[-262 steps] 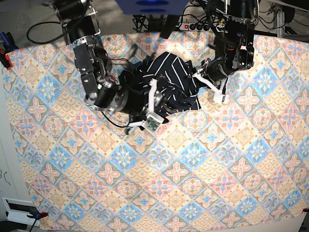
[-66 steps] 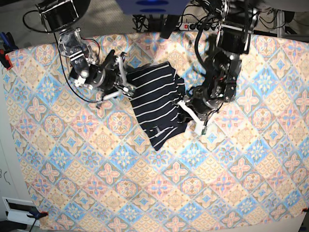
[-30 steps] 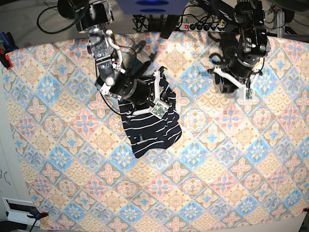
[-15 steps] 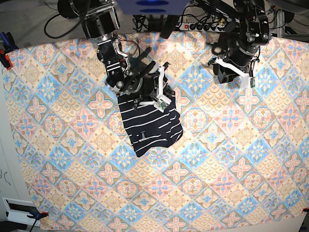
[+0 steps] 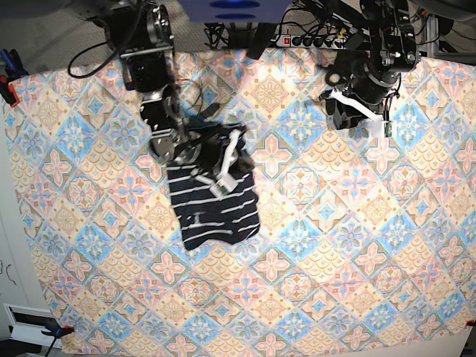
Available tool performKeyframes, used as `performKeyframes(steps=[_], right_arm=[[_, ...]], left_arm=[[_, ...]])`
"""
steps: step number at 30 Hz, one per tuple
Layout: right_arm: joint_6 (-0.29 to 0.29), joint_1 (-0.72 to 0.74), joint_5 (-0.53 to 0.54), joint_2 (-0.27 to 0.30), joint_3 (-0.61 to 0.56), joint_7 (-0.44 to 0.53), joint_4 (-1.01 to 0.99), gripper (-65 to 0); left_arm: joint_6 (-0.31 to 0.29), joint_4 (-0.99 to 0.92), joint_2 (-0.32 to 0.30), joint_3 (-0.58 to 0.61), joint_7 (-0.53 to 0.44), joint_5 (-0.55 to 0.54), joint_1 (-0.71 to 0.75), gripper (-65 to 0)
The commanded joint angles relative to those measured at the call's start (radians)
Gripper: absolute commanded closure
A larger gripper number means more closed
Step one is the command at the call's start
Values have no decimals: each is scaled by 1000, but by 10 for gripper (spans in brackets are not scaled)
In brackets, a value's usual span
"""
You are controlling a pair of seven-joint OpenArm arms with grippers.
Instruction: Fold the T-shirt properly
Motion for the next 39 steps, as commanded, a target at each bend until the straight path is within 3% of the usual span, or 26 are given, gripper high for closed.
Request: performKeyframes(steps=[1, 16, 24, 29, 39], right_arm=[[-30, 26, -15, 25, 15, -3, -5, -18], [-30, 169, -14, 220, 52, 60, -148, -18], [-30, 204, -17, 247, 58, 54, -134, -18], [-30, 112, -12, 255, 58, 6, 61, -18], [-30, -302, -11, 252, 191, -285, 819, -18]], left_arm=[[-5, 23, -6, -3, -16, -11, 2, -100], [-5, 27, -6, -3, -15, -11, 2, -100], [-5, 27, -6, -3, -15, -11, 2, -99], [-5, 29, -8, -3, -15, -11, 8, -99], [-5, 102, -31, -22, -16, -12, 122, -99]])
